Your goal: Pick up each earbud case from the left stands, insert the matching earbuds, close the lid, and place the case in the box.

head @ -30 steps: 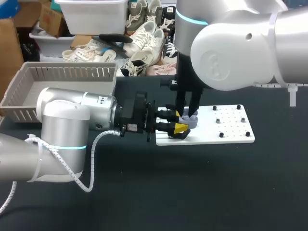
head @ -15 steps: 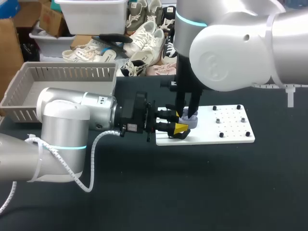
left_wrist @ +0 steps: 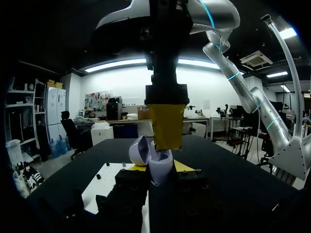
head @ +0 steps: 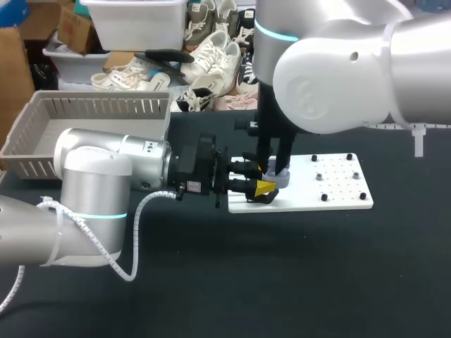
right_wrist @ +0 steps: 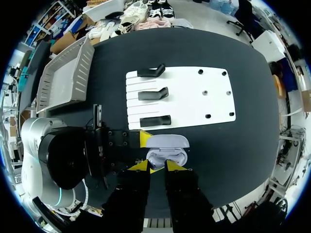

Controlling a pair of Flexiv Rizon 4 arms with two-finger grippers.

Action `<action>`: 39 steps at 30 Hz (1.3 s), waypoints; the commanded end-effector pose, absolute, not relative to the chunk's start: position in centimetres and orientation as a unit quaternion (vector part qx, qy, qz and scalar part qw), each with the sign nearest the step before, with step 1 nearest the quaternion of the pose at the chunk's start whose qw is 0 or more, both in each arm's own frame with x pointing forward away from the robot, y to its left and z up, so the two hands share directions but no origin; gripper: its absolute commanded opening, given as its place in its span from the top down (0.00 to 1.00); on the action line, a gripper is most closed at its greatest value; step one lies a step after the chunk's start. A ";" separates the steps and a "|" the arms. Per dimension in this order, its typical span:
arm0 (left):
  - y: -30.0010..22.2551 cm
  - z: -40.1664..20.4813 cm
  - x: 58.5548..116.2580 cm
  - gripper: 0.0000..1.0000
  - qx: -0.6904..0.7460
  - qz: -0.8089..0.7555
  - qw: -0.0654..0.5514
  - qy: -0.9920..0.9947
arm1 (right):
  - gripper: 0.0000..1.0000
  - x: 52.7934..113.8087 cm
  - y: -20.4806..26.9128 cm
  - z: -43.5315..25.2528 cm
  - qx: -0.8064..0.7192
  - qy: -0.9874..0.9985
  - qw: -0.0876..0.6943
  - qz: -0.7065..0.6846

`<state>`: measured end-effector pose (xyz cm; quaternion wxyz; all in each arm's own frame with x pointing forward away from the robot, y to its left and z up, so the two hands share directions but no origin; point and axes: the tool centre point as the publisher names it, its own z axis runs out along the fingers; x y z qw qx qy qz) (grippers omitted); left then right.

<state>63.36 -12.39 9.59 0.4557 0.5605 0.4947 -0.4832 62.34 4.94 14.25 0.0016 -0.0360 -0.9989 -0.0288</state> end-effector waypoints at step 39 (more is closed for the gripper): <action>-12.4 9.6 63.3 1.00 0.560 -0.483 0.457 0.494 | 0.00 66.1 -1.2 12.8 -0.163 -0.986 -0.016 -0.011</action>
